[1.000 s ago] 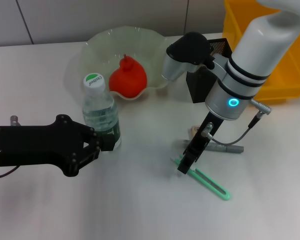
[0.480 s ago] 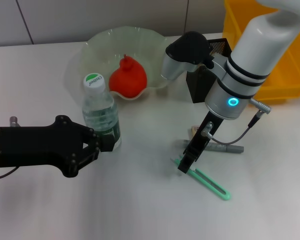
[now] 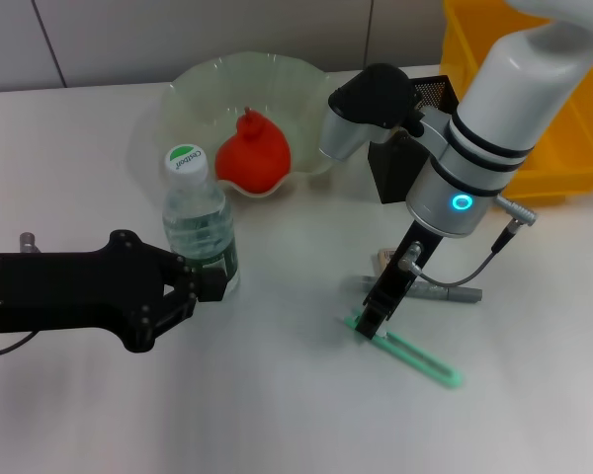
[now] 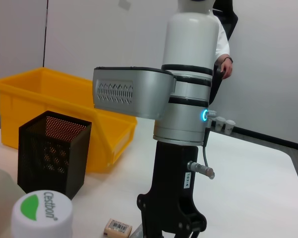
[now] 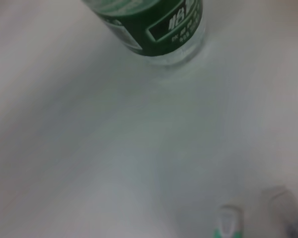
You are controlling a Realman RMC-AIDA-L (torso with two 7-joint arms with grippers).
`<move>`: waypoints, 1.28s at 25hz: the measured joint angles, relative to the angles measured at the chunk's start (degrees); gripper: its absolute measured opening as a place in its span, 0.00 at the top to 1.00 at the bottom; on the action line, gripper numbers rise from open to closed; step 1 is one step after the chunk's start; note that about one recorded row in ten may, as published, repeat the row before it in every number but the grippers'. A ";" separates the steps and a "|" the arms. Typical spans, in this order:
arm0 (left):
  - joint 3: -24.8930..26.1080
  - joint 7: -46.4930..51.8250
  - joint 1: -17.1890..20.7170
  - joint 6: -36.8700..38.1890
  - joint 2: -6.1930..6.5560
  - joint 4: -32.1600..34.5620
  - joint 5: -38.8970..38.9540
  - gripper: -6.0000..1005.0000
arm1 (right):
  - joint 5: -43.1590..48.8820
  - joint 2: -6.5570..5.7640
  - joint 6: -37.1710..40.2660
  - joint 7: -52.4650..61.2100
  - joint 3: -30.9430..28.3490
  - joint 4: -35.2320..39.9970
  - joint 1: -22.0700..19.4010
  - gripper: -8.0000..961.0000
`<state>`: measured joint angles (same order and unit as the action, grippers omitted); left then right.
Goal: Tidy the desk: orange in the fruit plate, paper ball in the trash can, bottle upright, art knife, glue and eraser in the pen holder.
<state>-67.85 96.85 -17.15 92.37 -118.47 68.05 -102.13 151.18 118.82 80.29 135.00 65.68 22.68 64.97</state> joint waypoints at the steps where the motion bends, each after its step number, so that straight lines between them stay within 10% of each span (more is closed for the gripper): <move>1: 0.00 -0.02 0.00 0.00 0.00 0.00 0.00 1.00 | 0.00 0.00 -0.05 0.00 0.00 0.00 -0.03 0.71; 32: -0.01 -0.08 0.36 0.00 0.00 -0.02 0.00 1.00 | -0.24 0.19 -1.03 -0.21 0.60 1.18 -1.73 0.83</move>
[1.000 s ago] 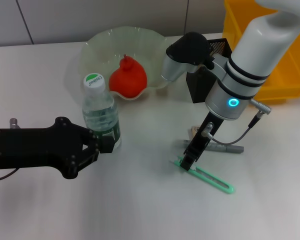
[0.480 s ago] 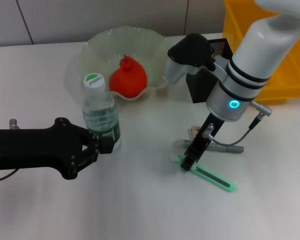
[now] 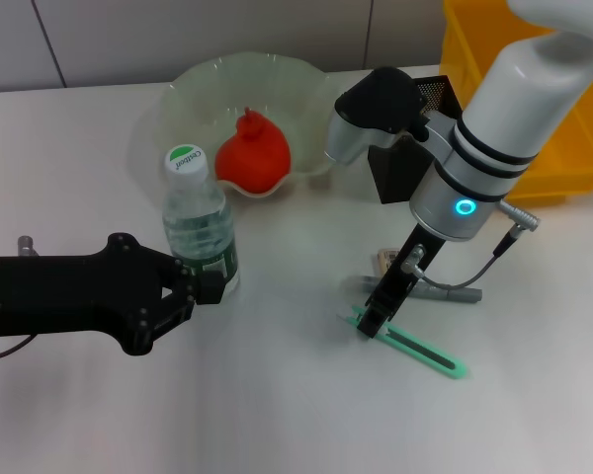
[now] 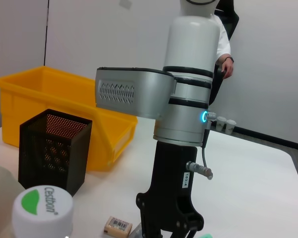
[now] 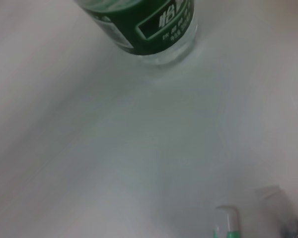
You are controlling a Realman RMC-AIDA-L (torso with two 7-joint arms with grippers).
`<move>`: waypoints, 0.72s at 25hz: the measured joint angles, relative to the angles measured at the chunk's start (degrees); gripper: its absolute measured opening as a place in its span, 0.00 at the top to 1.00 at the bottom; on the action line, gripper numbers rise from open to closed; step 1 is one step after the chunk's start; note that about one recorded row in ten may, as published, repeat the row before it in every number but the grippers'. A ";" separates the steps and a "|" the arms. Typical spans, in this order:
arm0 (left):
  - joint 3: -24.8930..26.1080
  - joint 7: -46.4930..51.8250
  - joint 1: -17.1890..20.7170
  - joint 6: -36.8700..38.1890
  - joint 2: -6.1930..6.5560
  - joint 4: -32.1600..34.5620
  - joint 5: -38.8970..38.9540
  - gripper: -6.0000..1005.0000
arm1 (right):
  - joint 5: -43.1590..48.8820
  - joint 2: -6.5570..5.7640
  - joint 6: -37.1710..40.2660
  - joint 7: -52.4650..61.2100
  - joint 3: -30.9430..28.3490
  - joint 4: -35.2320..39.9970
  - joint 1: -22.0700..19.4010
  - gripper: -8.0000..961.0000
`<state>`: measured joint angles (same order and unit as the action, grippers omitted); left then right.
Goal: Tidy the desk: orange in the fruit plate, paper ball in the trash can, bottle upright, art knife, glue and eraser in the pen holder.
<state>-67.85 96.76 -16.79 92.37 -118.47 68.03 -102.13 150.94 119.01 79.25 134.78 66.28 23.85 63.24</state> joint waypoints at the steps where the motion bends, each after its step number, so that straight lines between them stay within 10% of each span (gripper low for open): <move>1: 0.00 0.00 0.00 0.00 0.00 0.00 0.00 1.00 | 0.00 0.02 0.09 0.02 0.02 0.23 -0.08 0.83; 18: 0.00 0.00 0.08 0.00 0.09 -0.09 0.00 1.00 | -1.71 0.47 8.25 1.51 -0.09 13.74 -5.48 0.83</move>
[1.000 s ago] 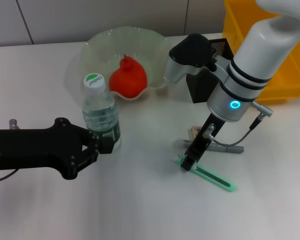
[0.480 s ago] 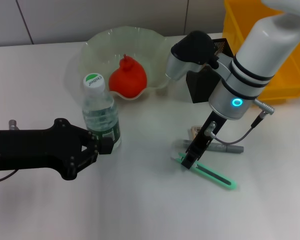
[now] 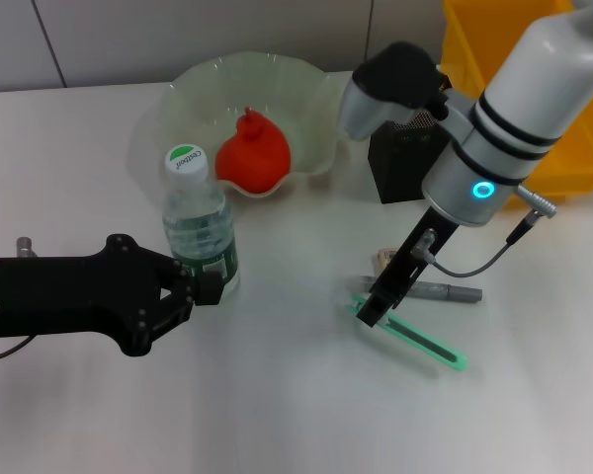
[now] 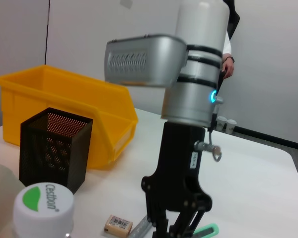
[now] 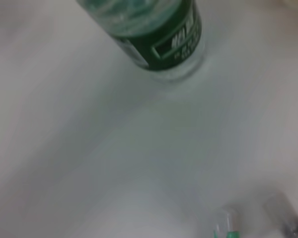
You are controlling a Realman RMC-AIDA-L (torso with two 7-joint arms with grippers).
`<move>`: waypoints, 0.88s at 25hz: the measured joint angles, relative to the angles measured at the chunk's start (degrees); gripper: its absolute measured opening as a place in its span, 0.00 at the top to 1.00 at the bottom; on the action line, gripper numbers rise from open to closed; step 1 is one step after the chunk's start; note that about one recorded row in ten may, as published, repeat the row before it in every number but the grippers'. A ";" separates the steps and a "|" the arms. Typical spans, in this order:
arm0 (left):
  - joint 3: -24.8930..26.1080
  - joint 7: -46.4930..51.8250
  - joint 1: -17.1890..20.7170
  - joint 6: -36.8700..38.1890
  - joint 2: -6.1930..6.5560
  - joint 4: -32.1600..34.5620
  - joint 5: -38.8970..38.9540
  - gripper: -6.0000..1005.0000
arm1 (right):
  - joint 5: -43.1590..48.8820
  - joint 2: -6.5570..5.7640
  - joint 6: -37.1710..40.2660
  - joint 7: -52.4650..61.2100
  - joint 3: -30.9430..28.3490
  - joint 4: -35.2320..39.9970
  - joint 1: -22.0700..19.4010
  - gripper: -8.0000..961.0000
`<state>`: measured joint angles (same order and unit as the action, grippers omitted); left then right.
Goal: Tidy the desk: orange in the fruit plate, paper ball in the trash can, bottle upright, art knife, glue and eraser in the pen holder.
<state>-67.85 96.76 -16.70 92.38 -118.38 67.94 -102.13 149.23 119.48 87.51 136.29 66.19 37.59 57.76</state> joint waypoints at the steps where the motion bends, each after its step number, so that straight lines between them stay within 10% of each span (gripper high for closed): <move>1: 0.00 0.00 0.00 0.00 0.00 0.00 0.00 1.00 | -0.50 0.01 0.63 0.10 0.05 1.26 -0.57 0.83; 22: 0.09 0.00 0.00 0.08 -0.01 0.00 0.00 1.00 | -4.77 -0.90 7.19 0.51 -6.76 31.90 -12.08 0.82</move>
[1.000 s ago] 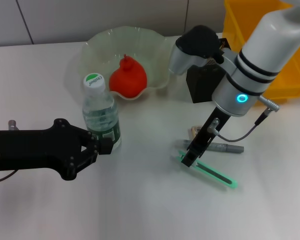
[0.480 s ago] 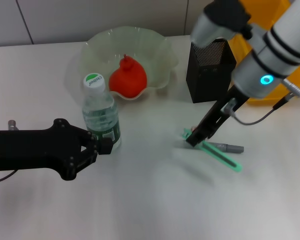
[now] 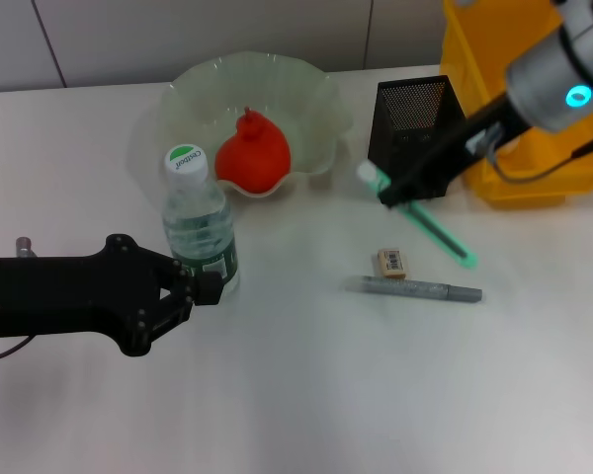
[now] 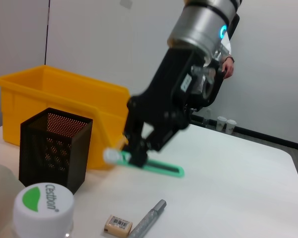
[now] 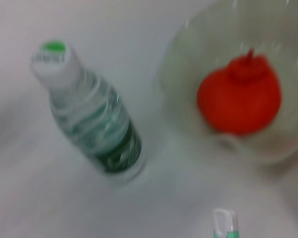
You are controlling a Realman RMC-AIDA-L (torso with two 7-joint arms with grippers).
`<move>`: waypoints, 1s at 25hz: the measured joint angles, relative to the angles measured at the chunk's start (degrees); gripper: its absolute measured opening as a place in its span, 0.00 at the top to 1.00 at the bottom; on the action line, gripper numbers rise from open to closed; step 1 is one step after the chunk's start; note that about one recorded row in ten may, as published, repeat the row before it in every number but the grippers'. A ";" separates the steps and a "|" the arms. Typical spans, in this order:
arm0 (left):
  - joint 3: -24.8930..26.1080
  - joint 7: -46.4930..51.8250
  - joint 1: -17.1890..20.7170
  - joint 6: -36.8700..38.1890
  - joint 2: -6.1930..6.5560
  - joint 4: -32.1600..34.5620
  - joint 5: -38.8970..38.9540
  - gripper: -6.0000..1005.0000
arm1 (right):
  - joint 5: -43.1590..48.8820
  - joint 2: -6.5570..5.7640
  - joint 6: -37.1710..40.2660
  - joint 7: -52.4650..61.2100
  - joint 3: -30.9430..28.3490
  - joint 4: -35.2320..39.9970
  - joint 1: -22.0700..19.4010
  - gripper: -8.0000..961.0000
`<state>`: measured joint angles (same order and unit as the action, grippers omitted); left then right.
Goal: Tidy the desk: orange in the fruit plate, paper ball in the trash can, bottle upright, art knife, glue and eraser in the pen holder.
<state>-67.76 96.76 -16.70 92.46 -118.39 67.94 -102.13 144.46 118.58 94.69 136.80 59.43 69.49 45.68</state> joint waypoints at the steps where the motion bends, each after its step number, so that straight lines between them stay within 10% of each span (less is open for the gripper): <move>1: 0.00 0.00 0.00 0.00 0.00 0.00 0.00 1.00 | -0.27 -0.16 0.00 -0.15 -0.69 0.64 -0.10 0.82; 25: 0.09 0.40 -0.18 0.36 -0.05 -0.64 0.06 1.00 | -7.12 -1.60 -13.68 -13.14 -11.74 3.65 -2.74 0.83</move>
<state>-67.67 97.16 -16.88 92.82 -118.44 67.30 -102.07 137.34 116.97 81.01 123.66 47.69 73.14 42.94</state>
